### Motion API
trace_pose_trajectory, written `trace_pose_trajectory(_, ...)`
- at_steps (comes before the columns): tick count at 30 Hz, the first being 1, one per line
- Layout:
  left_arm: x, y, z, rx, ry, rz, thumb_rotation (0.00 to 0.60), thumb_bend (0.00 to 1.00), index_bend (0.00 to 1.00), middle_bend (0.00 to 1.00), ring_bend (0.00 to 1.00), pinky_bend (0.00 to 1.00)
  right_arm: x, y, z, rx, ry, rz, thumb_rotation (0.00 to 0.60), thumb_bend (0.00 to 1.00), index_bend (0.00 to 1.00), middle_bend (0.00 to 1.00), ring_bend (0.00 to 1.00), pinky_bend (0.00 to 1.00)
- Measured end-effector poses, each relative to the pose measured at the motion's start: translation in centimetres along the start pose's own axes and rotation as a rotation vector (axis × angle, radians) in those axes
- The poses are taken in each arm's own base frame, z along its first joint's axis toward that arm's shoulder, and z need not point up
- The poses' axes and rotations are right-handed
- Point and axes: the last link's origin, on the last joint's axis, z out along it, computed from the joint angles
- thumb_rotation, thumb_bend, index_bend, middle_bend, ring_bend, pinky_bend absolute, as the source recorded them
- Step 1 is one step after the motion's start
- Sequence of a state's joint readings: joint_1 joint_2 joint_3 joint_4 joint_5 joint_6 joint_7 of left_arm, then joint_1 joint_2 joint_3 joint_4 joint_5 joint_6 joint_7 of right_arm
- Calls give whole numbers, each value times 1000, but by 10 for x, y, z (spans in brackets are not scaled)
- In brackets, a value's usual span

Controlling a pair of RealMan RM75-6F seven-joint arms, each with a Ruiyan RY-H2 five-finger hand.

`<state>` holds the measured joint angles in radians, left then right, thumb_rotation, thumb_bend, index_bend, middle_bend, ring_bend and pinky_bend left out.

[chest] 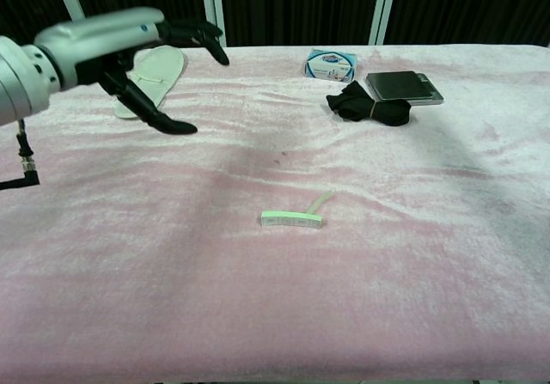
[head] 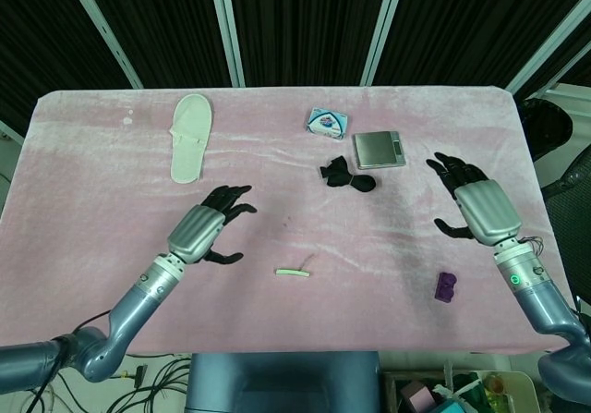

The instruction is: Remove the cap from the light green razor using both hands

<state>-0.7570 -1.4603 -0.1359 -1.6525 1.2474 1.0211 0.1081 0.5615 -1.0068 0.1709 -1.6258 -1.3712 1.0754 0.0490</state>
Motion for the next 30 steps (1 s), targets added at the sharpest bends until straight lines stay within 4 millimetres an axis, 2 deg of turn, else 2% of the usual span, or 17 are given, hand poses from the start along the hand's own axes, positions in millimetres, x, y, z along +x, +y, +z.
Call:
trace_pose_trajectory(5, -32, 6, 15, 51, -100, 44, 600, 185, 287, 34, 0, 0, 1, -3, 4, 3, -9, -6, 600, 230, 0, 0, 57, 147)
trace_pose_trajectory(10, -56, 22, 30, 49, -155, 34, 600, 185, 309, 38, 0, 0, -3, -8, 11, 14, -15, 1, 600, 231, 0, 0, 57, 147)
trace_pose_trajectory(17, -73, 36, 43, 36, -188, 51, 600, 193, 334, 38, 0, 0, -17, -23, 18, 55, -43, -17, 600, 230, 0, 0, 57, 147)
trace_pose_trajectory(20, -78, 37, 46, 43, -203, 63, 600, 240, 339, 40, 0, 0, -25, -29, 23, 67, -58, -24, 600, 231, 0, 0, 57, 147)
trace_pose_trajectory(30, -91, 39, 51, 52, -233, 67, 600, 306, 376, 57, 0, 0, -41, -37, 36, 70, -92, -7, 600, 230, 12, 0, 57, 147)
